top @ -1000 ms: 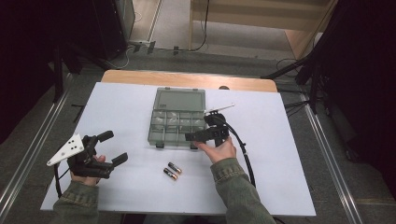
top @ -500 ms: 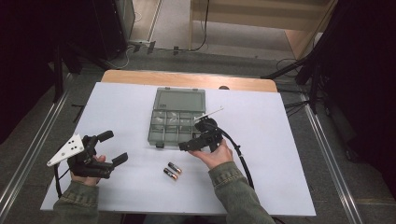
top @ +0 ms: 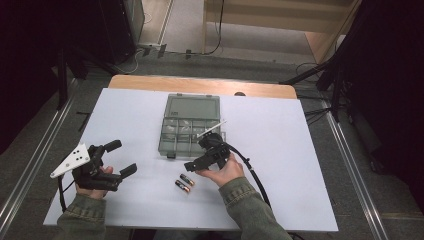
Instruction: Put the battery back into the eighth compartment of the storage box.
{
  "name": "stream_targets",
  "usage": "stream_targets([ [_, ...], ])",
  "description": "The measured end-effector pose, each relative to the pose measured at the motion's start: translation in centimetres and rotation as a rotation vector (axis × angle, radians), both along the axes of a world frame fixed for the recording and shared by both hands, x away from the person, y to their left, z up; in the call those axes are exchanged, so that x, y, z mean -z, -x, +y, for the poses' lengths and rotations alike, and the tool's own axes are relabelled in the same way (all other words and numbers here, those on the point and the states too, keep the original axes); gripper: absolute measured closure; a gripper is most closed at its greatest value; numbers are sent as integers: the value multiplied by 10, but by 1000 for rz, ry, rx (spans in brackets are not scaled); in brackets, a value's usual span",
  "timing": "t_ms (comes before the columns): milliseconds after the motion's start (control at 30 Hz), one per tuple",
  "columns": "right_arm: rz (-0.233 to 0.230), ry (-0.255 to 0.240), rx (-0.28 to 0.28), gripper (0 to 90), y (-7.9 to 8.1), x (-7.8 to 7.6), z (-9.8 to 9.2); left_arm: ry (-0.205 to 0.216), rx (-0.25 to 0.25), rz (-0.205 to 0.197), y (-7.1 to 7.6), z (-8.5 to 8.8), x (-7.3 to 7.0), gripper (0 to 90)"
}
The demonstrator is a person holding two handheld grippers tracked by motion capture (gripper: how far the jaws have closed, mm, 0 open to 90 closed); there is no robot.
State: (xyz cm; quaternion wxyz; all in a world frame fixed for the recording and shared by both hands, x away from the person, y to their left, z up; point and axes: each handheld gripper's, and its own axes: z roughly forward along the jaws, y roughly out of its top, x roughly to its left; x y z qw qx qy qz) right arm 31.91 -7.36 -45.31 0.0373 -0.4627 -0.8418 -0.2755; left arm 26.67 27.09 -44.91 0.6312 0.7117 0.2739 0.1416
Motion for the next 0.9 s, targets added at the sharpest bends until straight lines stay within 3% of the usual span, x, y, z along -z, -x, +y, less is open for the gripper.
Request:
stream_targets([
  [267,11,45,-54,23,3,5,10,1,1,-3,0,0,0,0],
  [600,31,61,-96,65,5,11,17,2,-1,-3,0,0,0,0],
  [900,36,131,-153,135,7,15,27,0,0,-4,1,0,0,0],
])
